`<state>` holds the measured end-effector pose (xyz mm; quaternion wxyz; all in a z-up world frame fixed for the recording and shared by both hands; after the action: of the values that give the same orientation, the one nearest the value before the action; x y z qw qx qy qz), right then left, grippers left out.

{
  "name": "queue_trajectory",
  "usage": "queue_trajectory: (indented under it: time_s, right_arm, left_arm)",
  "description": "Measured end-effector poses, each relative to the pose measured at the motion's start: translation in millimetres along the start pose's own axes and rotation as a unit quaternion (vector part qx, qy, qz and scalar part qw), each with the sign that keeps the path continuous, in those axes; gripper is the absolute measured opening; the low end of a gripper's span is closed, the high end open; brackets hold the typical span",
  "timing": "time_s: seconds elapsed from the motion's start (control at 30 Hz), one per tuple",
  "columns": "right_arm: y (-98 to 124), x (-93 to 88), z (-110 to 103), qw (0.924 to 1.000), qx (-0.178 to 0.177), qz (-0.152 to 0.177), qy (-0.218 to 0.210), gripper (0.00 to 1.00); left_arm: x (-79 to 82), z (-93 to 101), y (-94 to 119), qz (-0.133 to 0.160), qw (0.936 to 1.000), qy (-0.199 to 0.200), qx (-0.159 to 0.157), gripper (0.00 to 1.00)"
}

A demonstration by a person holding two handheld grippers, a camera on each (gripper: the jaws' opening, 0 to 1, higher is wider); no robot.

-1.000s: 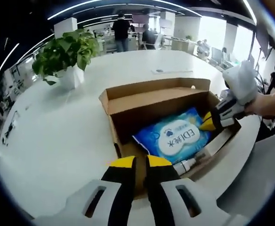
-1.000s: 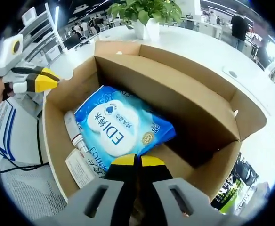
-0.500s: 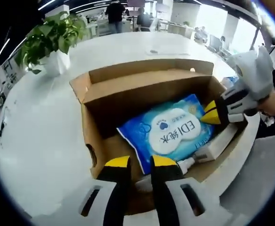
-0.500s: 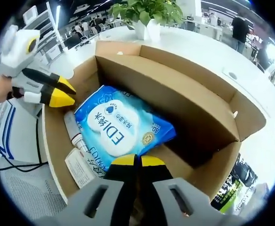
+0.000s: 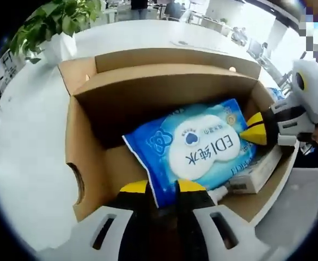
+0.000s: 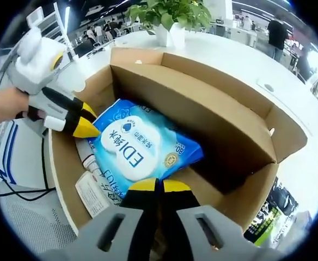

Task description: Operate the shoe box by opening the lid, removing the specified soft item, and placing it in the target area until the item is outside and the box remains undamaged.

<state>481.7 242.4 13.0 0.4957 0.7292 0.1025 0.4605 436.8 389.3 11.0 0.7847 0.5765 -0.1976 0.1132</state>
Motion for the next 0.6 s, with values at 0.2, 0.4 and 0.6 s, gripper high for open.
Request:
queue_trajectory:
  time_s: [0.2, 0.4, 0.6]
  right_arm:
    - [1.4, 0.1, 0.0, 1.0, 0.001, 0.005, -0.006, 0.0]
    - [5.2, 2.9, -0.1, 0.9995, 0.008, 0.018, -0.024, 0.0]
    - [12.8, 8.1, -2.1, 0.9989, 0.01, 0.038, -0.027, 0.0]
  left_arm:
    - [4.1, -2.8, -3.3, 0.013, 0.9995, 0.026, -0.008, 0.01]
    - [7.4, 2.3, -0.9, 0.017, 0.9997, 0.016, -0.004, 0.0]
    - [9.6, 2.7, 10.9, 0.026, 0.9996, 0.009, -0.004, 0.0]
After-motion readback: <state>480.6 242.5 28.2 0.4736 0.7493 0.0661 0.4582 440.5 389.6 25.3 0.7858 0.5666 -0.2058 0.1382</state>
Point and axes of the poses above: the point that each gripper's makers call its tool centre point, and the gripper's own axes: y roughly backward along the fingers, z roughly to its right, x roughly out of its top, the point moved 3 cm from there along y, roughly backward along the fingers, and after that the axes turned 5 degrees about -x, right-handed, at the moved point
